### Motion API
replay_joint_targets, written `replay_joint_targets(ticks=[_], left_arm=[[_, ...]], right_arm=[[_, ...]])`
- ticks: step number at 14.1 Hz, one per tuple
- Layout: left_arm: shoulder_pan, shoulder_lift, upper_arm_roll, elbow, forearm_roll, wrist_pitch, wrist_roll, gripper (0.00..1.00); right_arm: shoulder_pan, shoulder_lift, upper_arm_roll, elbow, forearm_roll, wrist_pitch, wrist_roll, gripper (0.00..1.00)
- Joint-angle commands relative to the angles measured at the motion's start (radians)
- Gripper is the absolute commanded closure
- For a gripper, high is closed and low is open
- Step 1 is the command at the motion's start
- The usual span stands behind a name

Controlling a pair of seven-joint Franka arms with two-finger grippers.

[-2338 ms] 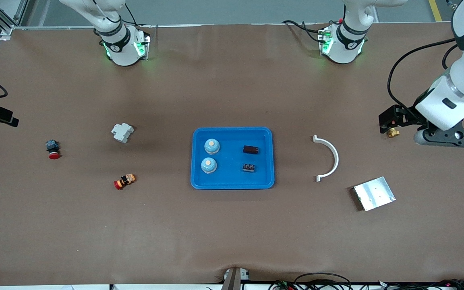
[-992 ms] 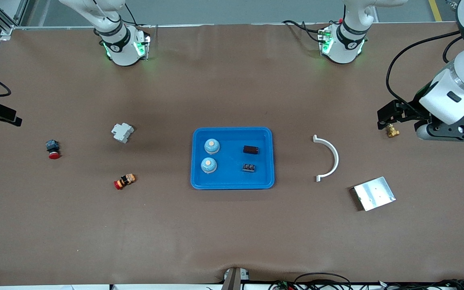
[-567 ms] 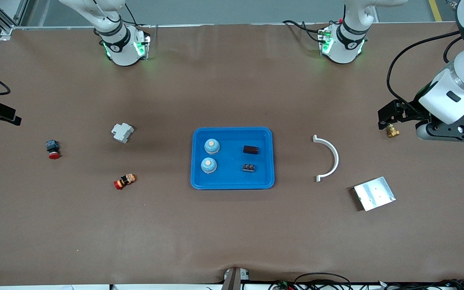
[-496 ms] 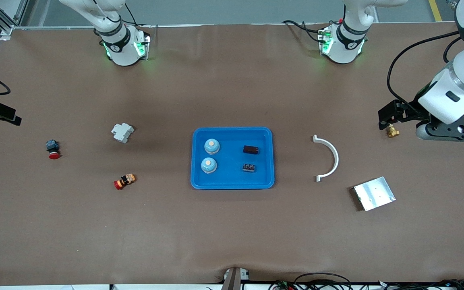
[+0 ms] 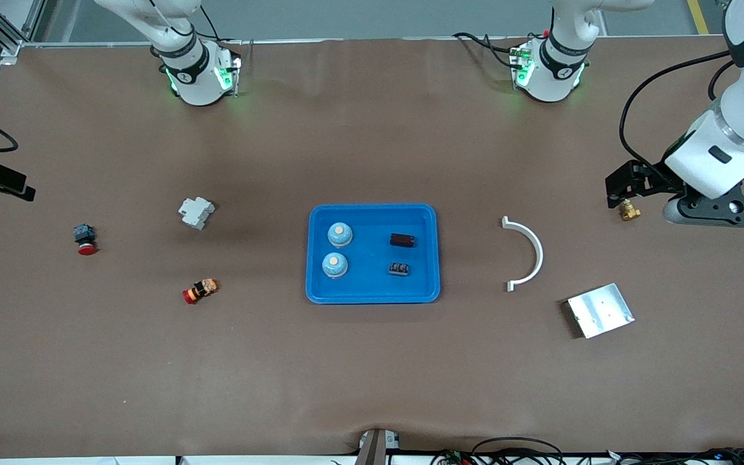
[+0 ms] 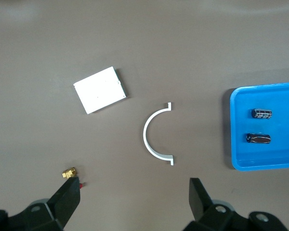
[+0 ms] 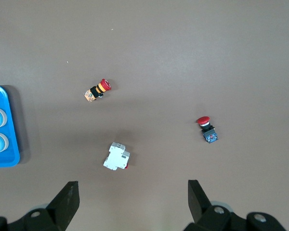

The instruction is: Place electrolytic capacitor and blue bell in tray

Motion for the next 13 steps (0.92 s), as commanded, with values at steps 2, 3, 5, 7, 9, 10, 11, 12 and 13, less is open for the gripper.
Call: replay_joint_targets(ticks=[2, 3, 5, 7, 9, 10, 11, 12, 13], left_arm=[[-0.003, -0.022, 0.002, -0.016, 0.027, 0.005, 0.023, 0.0], [-0.003, -0.021, 0.002, -0.016, 0.027, 0.005, 0.029, 0.0], [-0.003, -0.022, 0.003, -0.014, 0.027, 0.005, 0.044, 0.0], [-0.001, -0.021, 0.003, -0.014, 0.025, 0.005, 0.044, 0.0], [-0.001, -0.021, 0.003, -0.014, 0.025, 0.005, 0.043, 0.0], [-0.001, -0.021, 0.003, -0.014, 0.025, 0.005, 0.043, 0.0], [-0.001, -0.019, 0.003, -0.014, 0.025, 0.005, 0.043, 0.0], [-0.001, -0.019, 0.003, -0.014, 0.025, 0.005, 0.043, 0.0], [-0.003, -0.019, 0.003, -0.014, 0.027, 0.005, 0.043, 0.0]], right_arm=[[-0.001, -0.022, 0.001, -0.015, 0.006, 0.0, -0.008, 0.0], [0.001, -0.023, 0.001, -0.015, 0.006, 0.0, -0.008, 0.0], [0.001, -0.023, 0.001, -0.015, 0.006, 0.0, -0.005, 0.0], [0.001, -0.023, 0.001, -0.015, 0.003, -0.001, -0.005, 0.0], [-0.002, -0.023, -0.001, -0.015, 0.003, 0.0, -0.008, 0.0], [-0.004, -0.023, -0.002, -0.015, 0.005, -0.001, -0.008, 0.0], [-0.004, -0.023, -0.002, -0.016, 0.005, -0.001, -0.01, 0.0], [-0.005, -0.022, -0.002, -0.016, 0.003, -0.001, -0.008, 0.0], [-0.007, -0.022, -0.002, -0.016, 0.005, -0.001, -0.01, 0.0]])
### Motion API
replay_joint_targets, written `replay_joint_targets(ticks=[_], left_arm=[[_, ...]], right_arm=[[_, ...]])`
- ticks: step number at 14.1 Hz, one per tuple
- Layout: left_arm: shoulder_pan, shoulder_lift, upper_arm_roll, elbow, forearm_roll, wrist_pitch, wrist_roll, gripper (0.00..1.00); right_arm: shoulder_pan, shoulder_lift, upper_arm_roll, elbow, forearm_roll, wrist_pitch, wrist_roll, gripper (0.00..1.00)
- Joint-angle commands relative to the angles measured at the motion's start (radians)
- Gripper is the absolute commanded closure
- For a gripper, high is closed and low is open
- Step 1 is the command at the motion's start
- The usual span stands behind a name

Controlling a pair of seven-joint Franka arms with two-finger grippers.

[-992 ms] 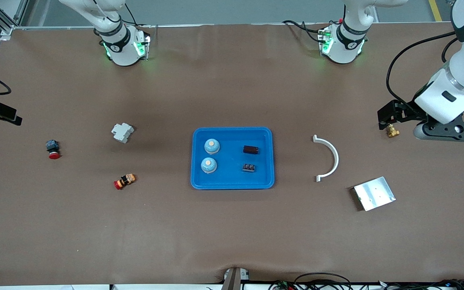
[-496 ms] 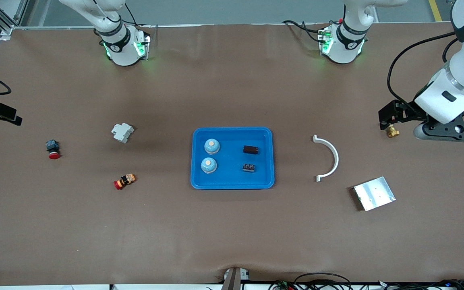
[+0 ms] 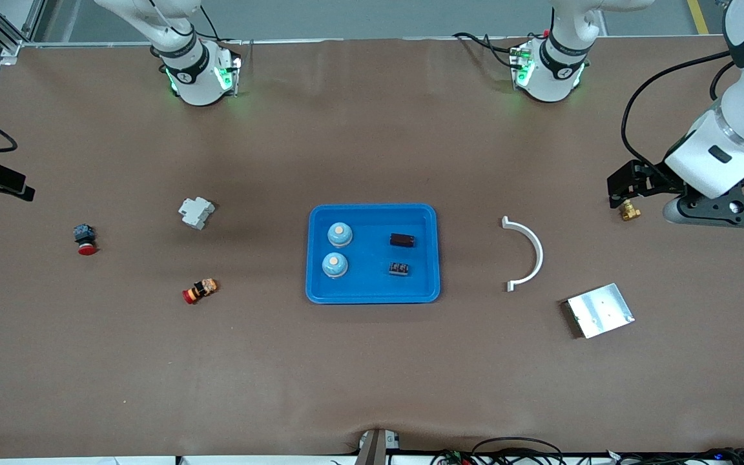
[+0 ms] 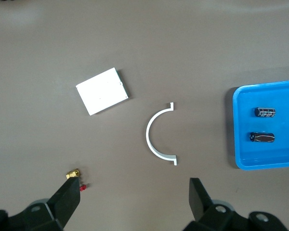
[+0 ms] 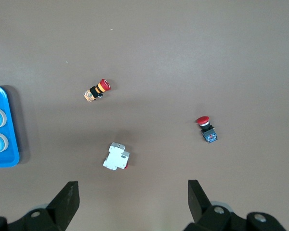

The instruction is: Place electrolytic capacitor and blue bell in tray

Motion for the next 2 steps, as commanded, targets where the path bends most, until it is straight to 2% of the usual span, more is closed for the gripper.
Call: replay_joint_targets(ticks=[1, 2], left_arm=[[-0.003, -0.019, 0.003, -0.014, 0.02, 0.005, 0.024, 0.0], [-0.003, -0.019, 0.003, -0.014, 0.02, 0.005, 0.024, 0.0]], right_arm=[[-0.008, -0.022, -0.001, -0.015, 0.005, 0.0, -0.009, 0.0], [-0.008, -0.022, -0.002, -0.016, 0.006, -0.001, -0.009, 0.0]])
